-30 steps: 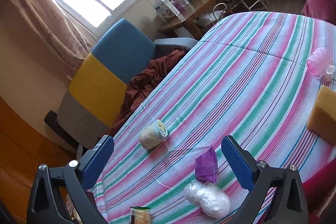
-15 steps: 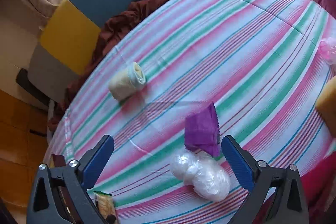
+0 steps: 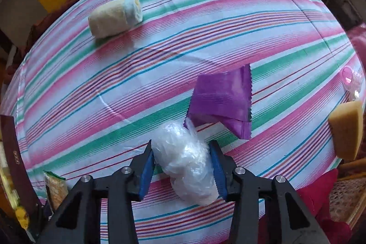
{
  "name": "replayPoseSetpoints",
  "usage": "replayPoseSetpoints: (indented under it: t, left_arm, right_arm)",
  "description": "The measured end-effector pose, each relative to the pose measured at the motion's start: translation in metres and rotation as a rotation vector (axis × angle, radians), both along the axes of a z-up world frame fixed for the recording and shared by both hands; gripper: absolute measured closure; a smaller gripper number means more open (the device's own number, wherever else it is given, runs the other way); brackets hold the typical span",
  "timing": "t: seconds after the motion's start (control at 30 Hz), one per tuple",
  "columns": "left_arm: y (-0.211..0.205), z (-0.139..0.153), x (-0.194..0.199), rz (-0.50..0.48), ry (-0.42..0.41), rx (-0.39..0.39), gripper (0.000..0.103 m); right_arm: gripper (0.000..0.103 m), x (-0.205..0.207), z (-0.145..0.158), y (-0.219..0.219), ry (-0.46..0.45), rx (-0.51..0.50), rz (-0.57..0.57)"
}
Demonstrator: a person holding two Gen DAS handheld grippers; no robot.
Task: Organize objects
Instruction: 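Grasp the white plastic-wrapped bundle with the right tool, then carry the cracker packet into the gold tray and open the left tool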
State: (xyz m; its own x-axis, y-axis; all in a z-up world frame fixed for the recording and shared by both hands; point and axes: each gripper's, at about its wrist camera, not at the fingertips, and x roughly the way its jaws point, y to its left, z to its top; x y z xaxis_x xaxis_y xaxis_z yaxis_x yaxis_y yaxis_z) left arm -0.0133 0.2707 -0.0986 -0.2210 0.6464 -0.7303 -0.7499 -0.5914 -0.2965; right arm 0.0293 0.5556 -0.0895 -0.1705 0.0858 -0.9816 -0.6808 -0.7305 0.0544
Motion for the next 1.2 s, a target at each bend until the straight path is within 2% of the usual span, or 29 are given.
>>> replayPoseSetpoints:
  t: [0.1, 0.23, 0.37, 0.87, 0.93, 1.0, 1.2]
  left_arm:
    - [0.0, 0.0, 0.0, 0.001, -0.002, 0.004, 0.061]
    - [0.0, -0.001, 0.0, 0.001, 0.002, 0.005, 0.061]
    - [0.0, -0.001, 0.002, 0.009, 0.013, 0.001, 0.061]
    - [0.004, -0.001, 0.008, 0.011, 0.073, -0.021, 0.061]
    - [0.004, 0.002, 0.007, 0.018, 0.058, -0.036, 0.061]
    - [-0.004, 0.012, 0.006, 0.035, 0.031, -0.018, 0.062]
    - [-0.055, 0.077, 0.003, 0.157, 0.128, 0.06, 0.062]
  right_arm:
    - [0.058, -0.012, 0.0, -0.025, 0.102, -0.048, 0.114]
    - [0.058, -0.028, -0.004, -0.059, 0.163, 0.01, 0.237]
    - [0.058, -0.039, -0.006, -0.074, 0.144, 0.095, 0.34]
    - [0.058, -0.043, -0.008, -0.064, 0.135, 0.109, 0.359]
    - [0.058, -0.045, -0.009, -0.063, 0.136, 0.111, 0.361]
    - [0.058, -0.048, -0.011, -0.064, 0.139, 0.115, 0.366]
    - [0.058, -0.043, -0.008, -0.075, 0.137, 0.132, 0.38]
